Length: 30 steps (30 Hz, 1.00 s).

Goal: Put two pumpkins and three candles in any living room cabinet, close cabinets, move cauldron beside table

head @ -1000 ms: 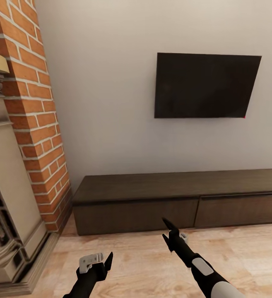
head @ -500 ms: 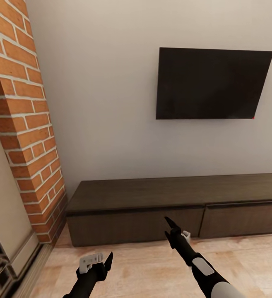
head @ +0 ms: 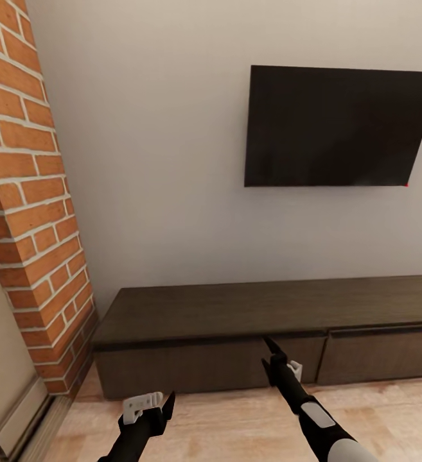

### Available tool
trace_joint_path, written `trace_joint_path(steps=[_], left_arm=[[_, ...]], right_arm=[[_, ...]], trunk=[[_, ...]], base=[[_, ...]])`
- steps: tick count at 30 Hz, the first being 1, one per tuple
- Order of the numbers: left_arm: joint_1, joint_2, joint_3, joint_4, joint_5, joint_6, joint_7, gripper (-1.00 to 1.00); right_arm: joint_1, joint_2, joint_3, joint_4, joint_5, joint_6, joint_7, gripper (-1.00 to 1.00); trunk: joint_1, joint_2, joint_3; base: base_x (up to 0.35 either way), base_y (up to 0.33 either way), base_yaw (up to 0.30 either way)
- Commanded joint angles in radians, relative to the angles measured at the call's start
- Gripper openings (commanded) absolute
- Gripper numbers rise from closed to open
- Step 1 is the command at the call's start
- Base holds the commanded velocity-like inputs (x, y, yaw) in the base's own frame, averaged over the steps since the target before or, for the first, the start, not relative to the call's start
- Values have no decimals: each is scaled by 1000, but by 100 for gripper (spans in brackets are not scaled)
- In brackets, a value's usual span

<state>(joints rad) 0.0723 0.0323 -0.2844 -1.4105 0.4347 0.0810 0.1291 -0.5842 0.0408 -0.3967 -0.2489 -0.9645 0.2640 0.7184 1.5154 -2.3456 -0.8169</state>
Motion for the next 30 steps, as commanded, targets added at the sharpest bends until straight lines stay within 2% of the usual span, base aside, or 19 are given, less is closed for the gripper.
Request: trace_joint_path(steps=[1, 6, 13, 22, 30], left_arm=[[0, 1, -2, -2, 9, 3, 7, 100], [0, 1, -2, -1, 9, 4, 7, 100], [0, 1, -2, -5, 9, 3, 6, 100], [0, 1, -2, -5, 9, 9, 7, 100], [0, 1, -4, -5, 9, 4, 7, 100]], right_arm=[[0, -1, -10, 1, -8, 9, -4, 100], [0, -6, -14, 3, -6, 13, -26, 100], [0, -8, -26, 3, -8, 16, -101, 100], [0, -9, -29, 5, -9, 40, -111, 100], [1, -10, -30, 5, -11, 62, -109, 100]], trunk=[[0, 0, -1], [0, 0, -1], [0, 0, -1], [0, 0, -1], [0, 0, -1]], base=[[206, 0, 0], [189, 0, 0], [64, 1, 0], [133, 94, 0], [33, 24, 0]])
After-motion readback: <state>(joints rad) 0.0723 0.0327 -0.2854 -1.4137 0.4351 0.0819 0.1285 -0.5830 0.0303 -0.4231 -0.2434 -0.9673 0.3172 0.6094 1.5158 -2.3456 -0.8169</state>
